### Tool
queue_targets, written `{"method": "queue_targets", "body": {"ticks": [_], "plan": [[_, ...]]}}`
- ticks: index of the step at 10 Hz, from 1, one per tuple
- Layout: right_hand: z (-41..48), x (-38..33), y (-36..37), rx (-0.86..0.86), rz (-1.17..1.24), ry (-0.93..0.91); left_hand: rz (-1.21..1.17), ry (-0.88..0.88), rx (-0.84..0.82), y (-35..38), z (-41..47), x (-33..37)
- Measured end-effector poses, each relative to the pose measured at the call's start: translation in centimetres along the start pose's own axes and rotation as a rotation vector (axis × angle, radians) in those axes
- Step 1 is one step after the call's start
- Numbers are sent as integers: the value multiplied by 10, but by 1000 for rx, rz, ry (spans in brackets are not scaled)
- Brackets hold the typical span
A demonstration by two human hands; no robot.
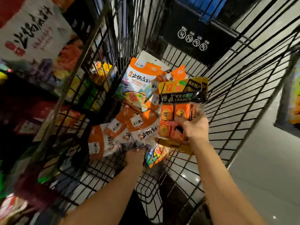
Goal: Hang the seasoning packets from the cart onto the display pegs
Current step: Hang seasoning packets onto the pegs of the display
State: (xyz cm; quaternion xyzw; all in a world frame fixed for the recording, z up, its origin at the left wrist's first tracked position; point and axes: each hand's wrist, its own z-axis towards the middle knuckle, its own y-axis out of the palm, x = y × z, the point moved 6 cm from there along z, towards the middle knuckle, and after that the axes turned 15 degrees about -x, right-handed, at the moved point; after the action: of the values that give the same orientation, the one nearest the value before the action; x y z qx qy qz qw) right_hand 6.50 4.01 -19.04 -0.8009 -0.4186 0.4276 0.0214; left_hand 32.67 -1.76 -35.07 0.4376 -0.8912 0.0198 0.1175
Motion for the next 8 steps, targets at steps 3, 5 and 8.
{"method": "queue_targets", "body": {"ticks": [3,5,8], "plan": [[28,3,-12,-50,-105,-5,52,113,108,59,3,28],[-10,-44,-38,-78,-211,-126,13,371,236,28,-60,75],[-91,-163,-60,-427,31,-504,-30,908,470,-36,-300,129]]}}
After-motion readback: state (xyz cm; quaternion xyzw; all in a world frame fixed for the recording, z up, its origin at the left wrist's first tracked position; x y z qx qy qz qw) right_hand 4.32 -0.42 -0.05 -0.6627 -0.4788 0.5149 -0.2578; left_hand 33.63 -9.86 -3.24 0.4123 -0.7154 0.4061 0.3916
